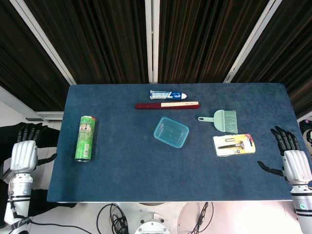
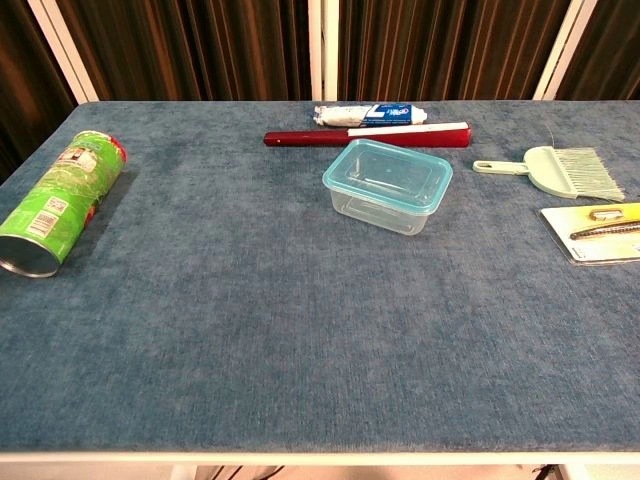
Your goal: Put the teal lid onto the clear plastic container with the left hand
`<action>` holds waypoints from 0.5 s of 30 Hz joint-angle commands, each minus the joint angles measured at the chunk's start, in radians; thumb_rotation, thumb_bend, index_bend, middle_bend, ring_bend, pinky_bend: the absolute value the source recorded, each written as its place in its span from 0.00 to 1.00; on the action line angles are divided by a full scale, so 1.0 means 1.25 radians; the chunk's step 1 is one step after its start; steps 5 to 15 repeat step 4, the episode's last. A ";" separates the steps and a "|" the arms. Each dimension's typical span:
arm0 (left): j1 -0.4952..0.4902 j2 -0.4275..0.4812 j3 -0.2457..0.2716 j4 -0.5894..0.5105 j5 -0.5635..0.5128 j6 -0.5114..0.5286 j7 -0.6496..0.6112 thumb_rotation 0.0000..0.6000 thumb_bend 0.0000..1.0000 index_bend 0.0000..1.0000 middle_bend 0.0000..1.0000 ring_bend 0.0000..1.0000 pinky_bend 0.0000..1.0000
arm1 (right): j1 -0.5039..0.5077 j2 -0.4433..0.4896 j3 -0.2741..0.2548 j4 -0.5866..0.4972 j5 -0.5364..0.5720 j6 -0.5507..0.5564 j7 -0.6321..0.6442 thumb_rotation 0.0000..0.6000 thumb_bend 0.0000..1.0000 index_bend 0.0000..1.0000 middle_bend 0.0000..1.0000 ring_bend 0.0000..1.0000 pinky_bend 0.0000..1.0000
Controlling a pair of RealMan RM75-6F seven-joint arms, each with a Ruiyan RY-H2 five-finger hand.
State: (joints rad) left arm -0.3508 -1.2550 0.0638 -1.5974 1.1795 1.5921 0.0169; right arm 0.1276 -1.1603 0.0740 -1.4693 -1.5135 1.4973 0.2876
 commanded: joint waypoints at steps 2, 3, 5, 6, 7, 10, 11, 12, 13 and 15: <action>0.055 0.000 0.020 0.007 0.047 0.028 -0.019 1.00 0.03 0.16 0.08 0.00 0.00 | -0.013 -0.003 -0.008 -0.004 -0.009 0.013 -0.012 1.00 0.08 0.00 0.00 0.00 0.00; 0.062 0.001 0.022 0.006 0.057 0.030 -0.021 1.00 0.03 0.16 0.08 0.00 0.00 | -0.014 0.000 -0.010 -0.008 -0.011 0.013 -0.013 1.00 0.08 0.00 0.00 0.00 0.00; 0.068 0.001 0.022 0.006 0.068 0.034 -0.024 1.00 0.03 0.16 0.08 0.00 0.00 | -0.015 0.003 -0.013 -0.013 -0.014 0.012 -0.013 1.00 0.09 0.00 0.00 0.00 0.00; 0.068 0.001 0.022 0.006 0.068 0.034 -0.024 1.00 0.03 0.16 0.08 0.00 0.00 | -0.015 0.003 -0.013 -0.013 -0.014 0.012 -0.013 1.00 0.09 0.00 0.00 0.00 0.00; 0.068 0.001 0.022 0.006 0.068 0.034 -0.024 1.00 0.03 0.16 0.08 0.00 0.00 | -0.015 0.003 -0.013 -0.013 -0.014 0.012 -0.013 1.00 0.09 0.00 0.00 0.00 0.00; 0.068 0.001 0.022 0.006 0.068 0.034 -0.024 1.00 0.03 0.16 0.08 0.00 0.00 | -0.015 0.003 -0.013 -0.013 -0.014 0.012 -0.013 1.00 0.09 0.00 0.00 0.00 0.00; 0.068 0.001 0.022 0.006 0.068 0.034 -0.024 1.00 0.03 0.16 0.08 0.00 0.00 | -0.015 0.003 -0.013 -0.013 -0.014 0.012 -0.013 1.00 0.09 0.00 0.00 0.00 0.00; 0.068 0.001 0.022 0.006 0.068 0.034 -0.024 1.00 0.03 0.16 0.08 0.00 0.00 | -0.015 0.003 -0.013 -0.013 -0.014 0.012 -0.013 1.00 0.09 0.00 0.00 0.00 0.00; 0.068 0.001 0.022 0.006 0.068 0.034 -0.024 1.00 0.03 0.16 0.08 0.00 0.00 | -0.015 0.003 -0.013 -0.013 -0.014 0.012 -0.013 1.00 0.09 0.00 0.00 0.00 0.00; 0.068 0.001 0.022 0.006 0.068 0.034 -0.024 1.00 0.03 0.16 0.08 0.00 0.00 | -0.015 0.003 -0.013 -0.013 -0.014 0.012 -0.013 1.00 0.09 0.00 0.00 0.00 0.00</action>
